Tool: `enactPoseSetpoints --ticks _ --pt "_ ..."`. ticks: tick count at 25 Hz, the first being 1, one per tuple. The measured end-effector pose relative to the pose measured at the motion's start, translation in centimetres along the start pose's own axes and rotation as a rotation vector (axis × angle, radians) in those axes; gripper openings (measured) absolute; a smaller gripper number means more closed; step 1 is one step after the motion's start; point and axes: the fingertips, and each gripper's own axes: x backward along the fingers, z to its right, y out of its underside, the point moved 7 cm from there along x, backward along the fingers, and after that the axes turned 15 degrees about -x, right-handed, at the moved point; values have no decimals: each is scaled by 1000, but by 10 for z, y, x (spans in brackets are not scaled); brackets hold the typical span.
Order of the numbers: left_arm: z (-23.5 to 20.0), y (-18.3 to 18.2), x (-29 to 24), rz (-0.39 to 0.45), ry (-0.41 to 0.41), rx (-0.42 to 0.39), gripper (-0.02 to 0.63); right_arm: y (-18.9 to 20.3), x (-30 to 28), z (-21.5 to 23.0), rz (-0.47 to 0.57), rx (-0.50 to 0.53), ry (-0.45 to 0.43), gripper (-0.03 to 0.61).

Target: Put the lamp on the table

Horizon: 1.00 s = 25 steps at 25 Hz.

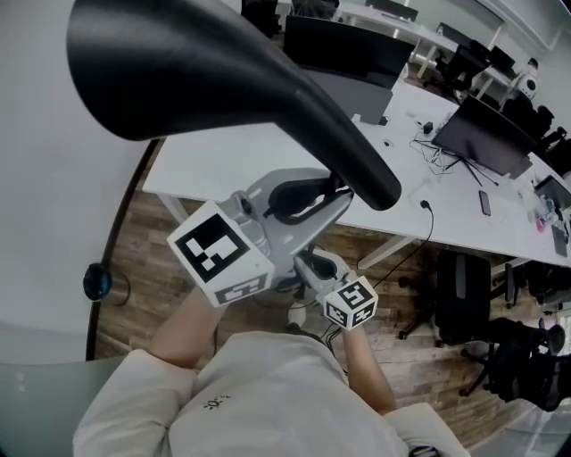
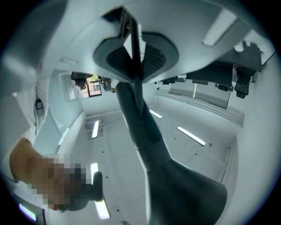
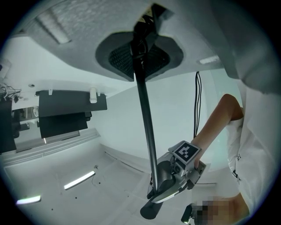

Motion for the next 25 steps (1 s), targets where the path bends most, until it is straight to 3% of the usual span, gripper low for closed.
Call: enactPoseSetpoints --ticks 25 --pt "-55 62 -129 -27 -23 -13 40 -44 -4 150 -27 -6 -46 55"
